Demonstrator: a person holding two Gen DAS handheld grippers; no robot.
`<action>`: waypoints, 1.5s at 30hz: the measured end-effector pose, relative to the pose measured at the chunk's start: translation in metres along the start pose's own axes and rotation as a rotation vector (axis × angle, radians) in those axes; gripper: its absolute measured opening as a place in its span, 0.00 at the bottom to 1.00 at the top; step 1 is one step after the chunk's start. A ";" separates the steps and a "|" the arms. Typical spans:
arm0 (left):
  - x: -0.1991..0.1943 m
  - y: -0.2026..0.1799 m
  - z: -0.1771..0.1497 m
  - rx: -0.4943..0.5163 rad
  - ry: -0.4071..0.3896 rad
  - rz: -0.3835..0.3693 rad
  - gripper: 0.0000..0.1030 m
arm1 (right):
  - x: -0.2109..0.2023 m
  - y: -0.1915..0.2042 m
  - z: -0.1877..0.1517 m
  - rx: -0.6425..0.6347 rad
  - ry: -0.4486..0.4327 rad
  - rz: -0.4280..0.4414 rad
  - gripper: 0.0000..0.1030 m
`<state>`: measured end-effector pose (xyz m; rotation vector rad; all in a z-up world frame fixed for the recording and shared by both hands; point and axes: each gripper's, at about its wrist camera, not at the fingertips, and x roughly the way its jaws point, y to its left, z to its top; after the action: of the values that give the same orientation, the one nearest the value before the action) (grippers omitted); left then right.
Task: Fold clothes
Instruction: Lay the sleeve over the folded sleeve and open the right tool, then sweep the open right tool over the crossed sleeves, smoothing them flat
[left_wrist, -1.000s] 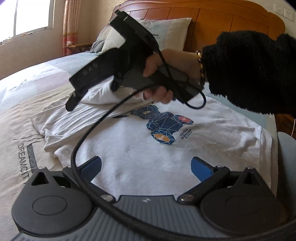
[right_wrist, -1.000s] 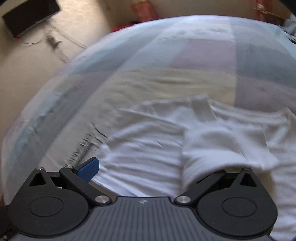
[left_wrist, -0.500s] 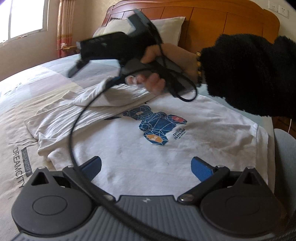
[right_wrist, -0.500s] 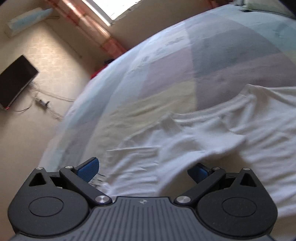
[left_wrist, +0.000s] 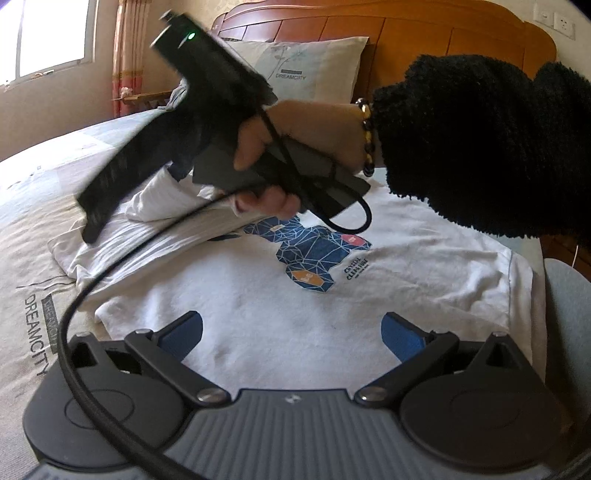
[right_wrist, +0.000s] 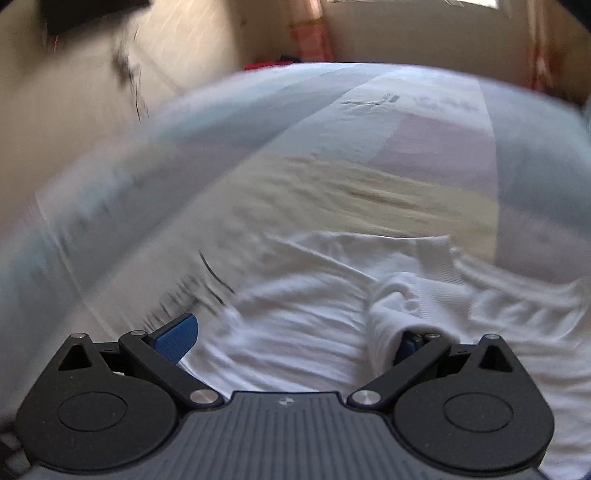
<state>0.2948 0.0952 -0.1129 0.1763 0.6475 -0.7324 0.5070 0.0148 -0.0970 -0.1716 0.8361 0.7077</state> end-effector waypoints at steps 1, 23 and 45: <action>0.001 -0.001 0.000 0.002 0.001 -0.002 0.99 | 0.002 0.005 -0.002 -0.033 0.017 -0.029 1.00; 0.000 -0.004 0.001 0.019 -0.004 -0.019 0.99 | -0.011 -0.017 0.006 0.206 -0.088 0.193 1.00; -0.006 -0.012 0.007 0.031 -0.085 -0.109 0.99 | -0.120 -0.154 -0.118 0.281 -0.161 -0.348 1.00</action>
<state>0.2870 0.0866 -0.1029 0.1388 0.5679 -0.8509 0.4771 -0.2111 -0.1089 -0.0049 0.7187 0.2688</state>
